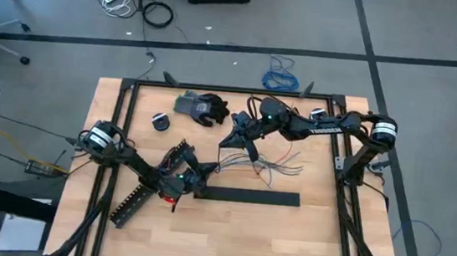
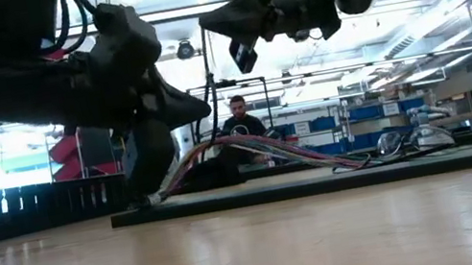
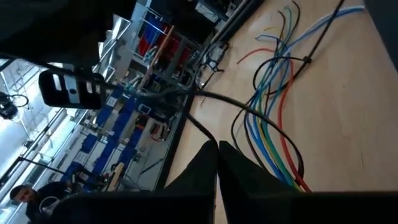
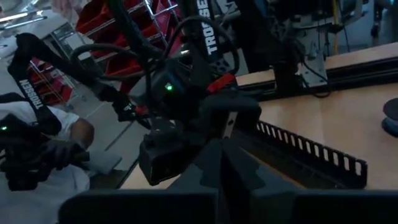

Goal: Ziptie cables
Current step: Wrap the other black zip tie on the cable wires

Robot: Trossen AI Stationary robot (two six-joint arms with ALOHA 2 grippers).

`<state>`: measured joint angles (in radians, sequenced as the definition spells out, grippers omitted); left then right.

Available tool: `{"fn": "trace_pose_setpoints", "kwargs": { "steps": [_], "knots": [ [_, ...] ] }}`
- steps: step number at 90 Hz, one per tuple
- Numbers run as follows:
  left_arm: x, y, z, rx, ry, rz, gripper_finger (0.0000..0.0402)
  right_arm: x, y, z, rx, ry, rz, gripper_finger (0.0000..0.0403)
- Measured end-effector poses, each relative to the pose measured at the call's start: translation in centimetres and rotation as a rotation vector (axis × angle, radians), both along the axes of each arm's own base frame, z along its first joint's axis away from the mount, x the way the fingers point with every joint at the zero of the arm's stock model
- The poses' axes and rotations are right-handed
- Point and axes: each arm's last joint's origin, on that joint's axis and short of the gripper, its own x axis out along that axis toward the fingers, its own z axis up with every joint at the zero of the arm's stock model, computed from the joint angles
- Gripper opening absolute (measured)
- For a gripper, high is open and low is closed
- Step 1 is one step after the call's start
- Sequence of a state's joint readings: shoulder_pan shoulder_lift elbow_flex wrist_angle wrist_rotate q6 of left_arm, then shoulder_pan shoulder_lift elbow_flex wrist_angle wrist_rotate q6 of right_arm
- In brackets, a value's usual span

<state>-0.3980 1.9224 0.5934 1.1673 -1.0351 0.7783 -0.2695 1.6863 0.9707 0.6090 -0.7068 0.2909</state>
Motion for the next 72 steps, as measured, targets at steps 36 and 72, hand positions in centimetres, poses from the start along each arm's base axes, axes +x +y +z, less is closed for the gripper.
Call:
{"fn": "trace_pose_setpoints", "kwargs": {
  "steps": [36, 72],
  "knots": [
    [-0.1, -0.2, 0.6, -0.198, -0.208, 0.043, 0.0139, -0.1, 0.1, -0.1, 0.001, 0.011, 0.027, 0.0],
    [-1.3, -1.9, 2.1, -0.256, -0.344, 0.15, 0.0166, -0.2, -0.2, -0.4, -0.015, 0.032, 0.021, 0.0]
  ]
}}
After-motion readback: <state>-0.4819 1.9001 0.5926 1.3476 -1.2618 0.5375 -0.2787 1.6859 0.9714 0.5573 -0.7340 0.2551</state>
